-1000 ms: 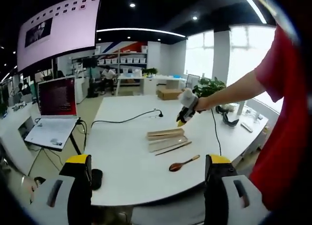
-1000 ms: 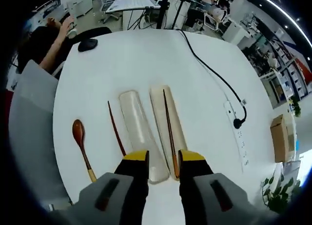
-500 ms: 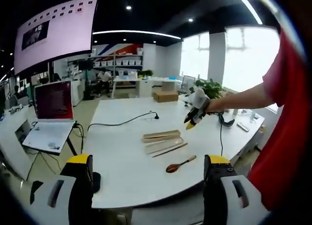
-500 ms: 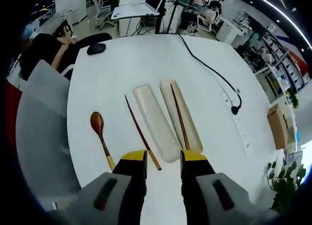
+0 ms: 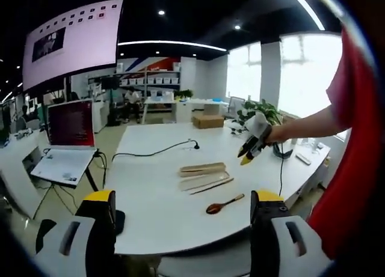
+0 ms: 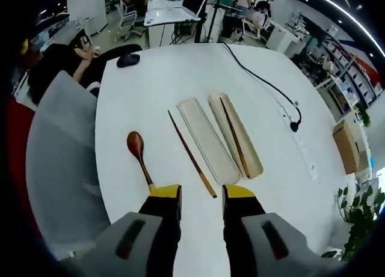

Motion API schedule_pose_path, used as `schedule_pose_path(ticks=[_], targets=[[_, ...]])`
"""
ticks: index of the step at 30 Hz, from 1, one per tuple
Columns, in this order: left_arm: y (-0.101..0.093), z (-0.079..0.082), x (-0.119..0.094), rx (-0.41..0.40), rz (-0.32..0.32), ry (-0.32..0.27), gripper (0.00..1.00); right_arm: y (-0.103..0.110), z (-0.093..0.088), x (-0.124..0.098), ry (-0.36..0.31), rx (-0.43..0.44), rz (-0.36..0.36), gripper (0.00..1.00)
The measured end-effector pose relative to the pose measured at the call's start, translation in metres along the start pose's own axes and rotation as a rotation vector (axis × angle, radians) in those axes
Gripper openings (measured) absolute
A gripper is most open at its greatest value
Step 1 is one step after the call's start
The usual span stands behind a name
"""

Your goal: Arrange the utensils inside the cutlery case until each visible utensil rests in its matching compartment.

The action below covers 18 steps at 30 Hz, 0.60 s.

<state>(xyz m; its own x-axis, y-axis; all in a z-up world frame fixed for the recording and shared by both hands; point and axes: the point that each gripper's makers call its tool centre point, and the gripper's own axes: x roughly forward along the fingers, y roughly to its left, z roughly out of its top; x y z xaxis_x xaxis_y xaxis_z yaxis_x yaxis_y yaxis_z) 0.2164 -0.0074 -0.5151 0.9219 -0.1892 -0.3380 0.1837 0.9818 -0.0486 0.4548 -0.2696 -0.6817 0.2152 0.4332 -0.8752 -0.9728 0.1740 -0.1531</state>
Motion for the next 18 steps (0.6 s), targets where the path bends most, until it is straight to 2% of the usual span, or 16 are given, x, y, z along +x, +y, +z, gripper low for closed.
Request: schedule_pose_path(ticks=[3,7,10,12,14,16,18], targets=[[-0.002,-0.002,-0.004,-0.016,0.002,-0.005,0.96,0.003,0.007,0.002,0.002,-0.044,-0.019,0.24],[0.001,-0.013,-0.014,0.032,0.029,0.022,0.96,0.013,0.018,0.004,-0.012,-0.095,-0.004,0.24],[0.006,-0.023,-0.020,0.020,0.048,0.034,0.95,0.019,0.020,0.006,0.008,-0.137,0.003,0.19],[0.008,-0.030,-0.021,-0.012,0.052,0.047,0.94,0.024,0.023,0.008,-0.006,-0.154,0.002,0.14],[0.008,-0.031,-0.022,-0.025,0.045,0.048,0.94,0.031,0.024,0.011,-0.010,-0.156,0.018,0.09],[0.009,-0.030,-0.023,-0.025,0.043,0.043,0.94,0.043,0.022,0.015,0.004,-0.195,0.052,0.10],[0.012,-0.029,-0.024,-0.018,0.050,0.040,0.94,0.044,0.020,0.017,0.010,-0.227,0.043,0.11]])
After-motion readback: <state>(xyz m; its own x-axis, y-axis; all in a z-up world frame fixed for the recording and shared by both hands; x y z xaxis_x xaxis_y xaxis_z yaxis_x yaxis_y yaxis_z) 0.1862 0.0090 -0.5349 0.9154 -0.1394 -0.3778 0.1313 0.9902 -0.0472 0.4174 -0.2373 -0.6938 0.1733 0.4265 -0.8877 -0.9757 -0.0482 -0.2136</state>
